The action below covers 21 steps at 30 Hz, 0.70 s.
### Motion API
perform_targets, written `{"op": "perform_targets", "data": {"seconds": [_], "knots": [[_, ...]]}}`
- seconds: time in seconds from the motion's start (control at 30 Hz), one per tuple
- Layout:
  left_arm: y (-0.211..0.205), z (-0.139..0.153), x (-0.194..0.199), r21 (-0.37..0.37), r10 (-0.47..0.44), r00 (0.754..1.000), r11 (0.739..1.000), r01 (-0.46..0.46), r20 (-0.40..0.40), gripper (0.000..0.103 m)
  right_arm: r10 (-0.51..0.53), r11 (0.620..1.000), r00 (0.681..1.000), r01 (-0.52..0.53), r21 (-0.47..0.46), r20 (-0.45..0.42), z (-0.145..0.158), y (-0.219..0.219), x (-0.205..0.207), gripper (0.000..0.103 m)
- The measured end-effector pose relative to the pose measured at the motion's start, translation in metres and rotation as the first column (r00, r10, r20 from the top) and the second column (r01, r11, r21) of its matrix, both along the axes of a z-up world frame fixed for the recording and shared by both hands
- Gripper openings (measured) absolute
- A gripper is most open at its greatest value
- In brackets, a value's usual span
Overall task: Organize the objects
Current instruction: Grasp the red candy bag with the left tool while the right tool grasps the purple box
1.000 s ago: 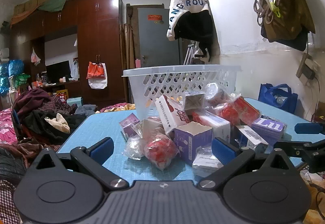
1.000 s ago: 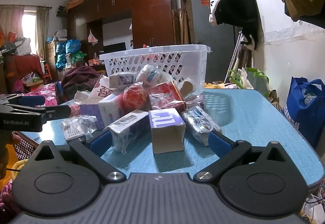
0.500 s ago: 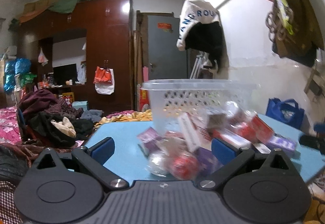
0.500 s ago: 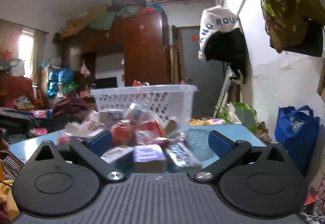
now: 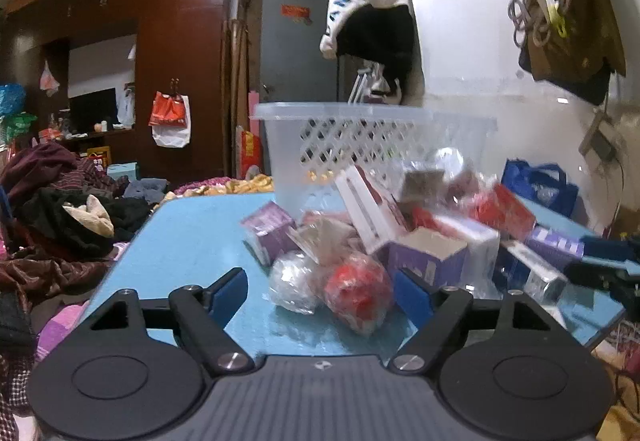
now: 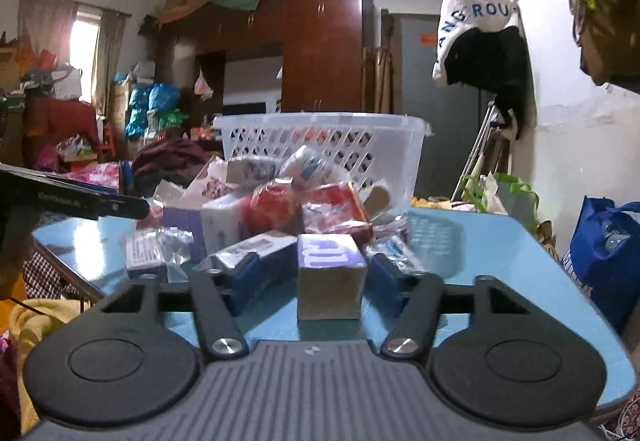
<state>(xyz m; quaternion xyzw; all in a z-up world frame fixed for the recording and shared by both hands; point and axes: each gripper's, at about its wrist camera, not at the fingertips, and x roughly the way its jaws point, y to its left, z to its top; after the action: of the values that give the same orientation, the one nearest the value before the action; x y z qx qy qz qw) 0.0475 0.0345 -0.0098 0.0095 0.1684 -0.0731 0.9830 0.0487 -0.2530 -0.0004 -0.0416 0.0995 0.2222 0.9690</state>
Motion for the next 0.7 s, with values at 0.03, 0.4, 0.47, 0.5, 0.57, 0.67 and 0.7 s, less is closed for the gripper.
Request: {"op": "perform_targets", "data": {"seconds": [0.03, 0.4, 0.47, 0.5, 0.57, 0.67, 0.7], "knots": [[-0.003, -0.002, 0.002, 0.010, -0.002, 1.000, 1.000, 0.002, -0.003, 0.083, -0.006, 1.000, 1.000, 0.006, -0.009, 0.002, -0.001, 0.001, 0.001, 0.058], [-0.018, -0.009, 0.009, 0.080, 0.006, 1.000, 0.997, -0.006, 0.002, 0.068, -0.015, 0.999, 0.999, 0.014, -0.034, -0.039, -0.007, 0.002, 0.010, 0.045], [-0.023, -0.010, 0.007, 0.116, 0.011, 1.000, 0.993, -0.012, 0.012, 0.064, -0.013, 1.000, 0.999, 0.012, -0.029, -0.035, -0.006, 0.001, 0.009, 0.043], [-0.024, -0.010, 0.006, 0.121, 0.009, 1.000, 0.993, -0.011, 0.014, 0.061, -0.011, 1.000, 0.999, 0.010, -0.029, -0.034, -0.005, 0.000, 0.008, 0.043], [-0.025, -0.011, 0.005, 0.122, -0.003, 1.000, 0.993, 0.001, 0.012, 0.057, -0.010, 1.000, 0.999, 0.009, -0.028, -0.031, -0.004, -0.001, 0.007, 0.043], [-0.027, -0.013, 0.008, 0.131, -0.006, 1.000, 0.991, 0.006, 0.003, 0.057, -0.007, 0.999, 0.999, 0.006, -0.032, -0.033, -0.004, 0.001, 0.008, 0.043], [-0.027, -0.014, 0.009, 0.126, -0.005, 1.000, 0.992, 0.005, 0.001, 0.057, -0.005, 0.999, 0.999, 0.004, -0.032, -0.035, -0.004, 0.001, 0.009, 0.043]]}}
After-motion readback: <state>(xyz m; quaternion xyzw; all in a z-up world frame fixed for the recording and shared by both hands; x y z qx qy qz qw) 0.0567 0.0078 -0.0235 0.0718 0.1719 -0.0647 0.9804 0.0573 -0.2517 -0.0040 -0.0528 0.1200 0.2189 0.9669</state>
